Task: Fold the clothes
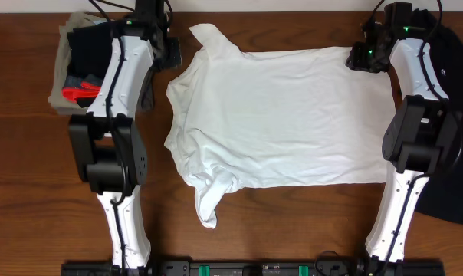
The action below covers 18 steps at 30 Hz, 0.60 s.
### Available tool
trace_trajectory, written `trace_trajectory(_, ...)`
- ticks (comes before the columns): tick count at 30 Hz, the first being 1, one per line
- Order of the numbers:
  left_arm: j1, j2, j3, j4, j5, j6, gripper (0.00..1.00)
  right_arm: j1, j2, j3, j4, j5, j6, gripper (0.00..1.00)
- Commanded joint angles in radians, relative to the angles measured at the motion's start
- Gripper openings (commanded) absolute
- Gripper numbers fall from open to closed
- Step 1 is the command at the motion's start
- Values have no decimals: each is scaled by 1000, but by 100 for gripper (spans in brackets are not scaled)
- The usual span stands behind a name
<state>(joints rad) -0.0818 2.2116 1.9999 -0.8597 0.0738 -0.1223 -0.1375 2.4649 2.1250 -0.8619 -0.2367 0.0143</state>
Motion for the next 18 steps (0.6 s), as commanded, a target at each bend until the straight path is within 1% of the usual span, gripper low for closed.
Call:
trace_trajectory(1, -6, 27, 1, -47, 66, 9, 24, 13, -26, 18, -5, -15, 16, 34)
trace_trajectory(2, -8, 32, -2, -60, 66, 10, 20, 13, -26, 18, -6, -15, 18, 34)
trace_trajectory(3, -9, 33, -7, -72, 66, 9, 19, 13, -26, 18, -6, -15, 19, 34)
trace_trajectory(4, -10, 34, -14, -79, 70, 9, 11, 14, -26, 18, -7, -15, 19, 34)
trace_trajectory(6, -16, 34, -22, -96, 77, 9, 6, 13, -26, 18, -6, -15, 19, 34)
trace_trajectory(11, -31, 34, -38, -101, 76, 9, 6, 14, -26, 18, -8, -15, 27, 33)
trace_trajectory(18, -56, 42, -104, -49, 76, -14, 6, 13, -26, 18, -14, -15, 38, 33)
